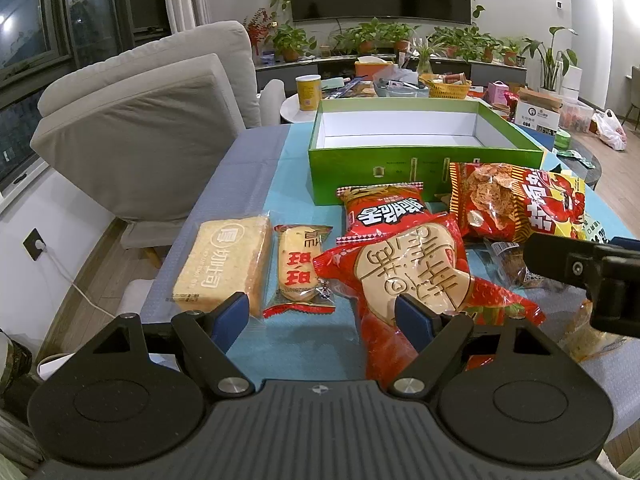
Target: Organize snacks
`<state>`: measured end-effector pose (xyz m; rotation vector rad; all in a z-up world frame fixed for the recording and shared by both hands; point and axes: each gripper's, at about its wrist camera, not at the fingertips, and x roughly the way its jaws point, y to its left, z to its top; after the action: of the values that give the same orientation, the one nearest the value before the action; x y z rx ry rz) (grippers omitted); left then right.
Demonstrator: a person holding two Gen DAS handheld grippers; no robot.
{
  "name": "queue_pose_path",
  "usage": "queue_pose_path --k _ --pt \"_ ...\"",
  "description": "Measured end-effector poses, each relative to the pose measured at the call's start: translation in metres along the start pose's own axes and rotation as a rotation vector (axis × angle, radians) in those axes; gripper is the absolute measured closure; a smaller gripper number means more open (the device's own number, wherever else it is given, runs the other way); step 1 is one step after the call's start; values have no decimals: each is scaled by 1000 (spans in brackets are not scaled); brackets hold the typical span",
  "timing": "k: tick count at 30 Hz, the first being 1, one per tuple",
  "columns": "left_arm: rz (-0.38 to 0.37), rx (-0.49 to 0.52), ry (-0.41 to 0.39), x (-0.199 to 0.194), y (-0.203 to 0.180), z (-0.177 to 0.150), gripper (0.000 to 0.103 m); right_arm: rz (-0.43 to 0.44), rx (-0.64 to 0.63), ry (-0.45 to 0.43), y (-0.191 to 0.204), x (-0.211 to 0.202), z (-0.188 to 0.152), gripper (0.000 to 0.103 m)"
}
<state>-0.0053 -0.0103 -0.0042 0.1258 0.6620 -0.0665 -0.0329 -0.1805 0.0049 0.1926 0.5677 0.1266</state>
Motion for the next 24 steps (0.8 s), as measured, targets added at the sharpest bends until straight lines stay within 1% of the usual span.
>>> queue_pose_path --k 4,12,20,24 --pt "-7 3 0 -1 -1 -1 25 22 17 -3 -2 0 2 42" --pt "-41 -2 8 2 3 1 25 94 1 37 1 5 1 42" --pt "-122 10 24 11 3 0 25 123 3 91 1 21 3 42" --pt "-174 26 40 17 0 0 25 164 14 135 3 36 9 42"
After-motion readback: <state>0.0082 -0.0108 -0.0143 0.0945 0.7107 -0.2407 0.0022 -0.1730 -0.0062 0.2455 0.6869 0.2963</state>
